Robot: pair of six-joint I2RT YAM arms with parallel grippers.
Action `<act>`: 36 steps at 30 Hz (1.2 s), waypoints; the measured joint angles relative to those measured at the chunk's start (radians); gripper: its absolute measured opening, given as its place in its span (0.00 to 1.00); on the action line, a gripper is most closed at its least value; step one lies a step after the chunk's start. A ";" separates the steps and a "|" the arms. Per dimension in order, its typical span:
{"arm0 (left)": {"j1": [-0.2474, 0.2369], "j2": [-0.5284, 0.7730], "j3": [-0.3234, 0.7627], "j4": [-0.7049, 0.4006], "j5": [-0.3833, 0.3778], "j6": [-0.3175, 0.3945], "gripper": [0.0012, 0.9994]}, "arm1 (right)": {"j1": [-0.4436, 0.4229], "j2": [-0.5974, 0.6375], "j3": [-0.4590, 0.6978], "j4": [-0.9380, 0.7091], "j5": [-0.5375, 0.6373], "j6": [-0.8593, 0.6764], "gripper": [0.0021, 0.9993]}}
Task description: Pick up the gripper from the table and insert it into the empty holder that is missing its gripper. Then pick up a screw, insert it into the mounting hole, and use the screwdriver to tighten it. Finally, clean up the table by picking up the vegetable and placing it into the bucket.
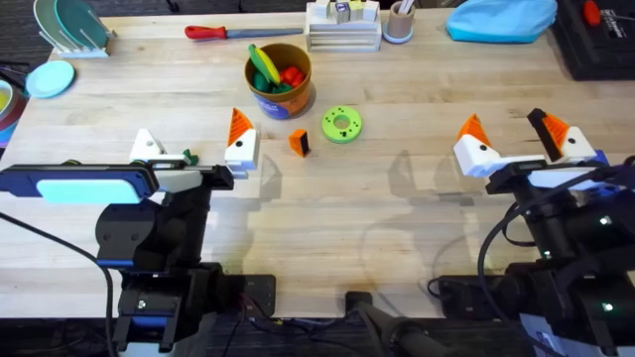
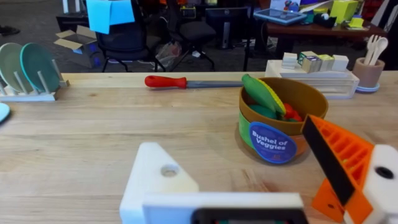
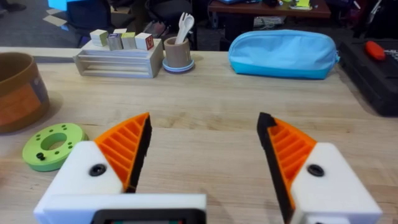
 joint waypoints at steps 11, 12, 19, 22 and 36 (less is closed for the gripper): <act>0.000 0.000 0.000 0.000 0.000 0.000 0.99 | 0.000 0.000 0.000 0.001 0.000 0.000 0.99; 0.000 0.000 0.000 0.000 0.000 0.000 0.99 | 0.000 0.000 0.000 0.011 -0.001 0.001 0.99; 0.000 0.005 0.056 -0.091 -0.033 0.000 0.99 | 0.000 0.003 0.062 -0.100 -0.009 0.054 0.99; 0.000 0.041 0.162 -0.157 -0.047 0.009 0.99 | 0.000 0.037 0.164 -0.284 -0.008 0.042 0.99; 0.000 0.640 0.852 -0.804 -0.077 0.072 0.99 | 0.000 0.493 0.860 -0.744 0.092 -0.046 0.99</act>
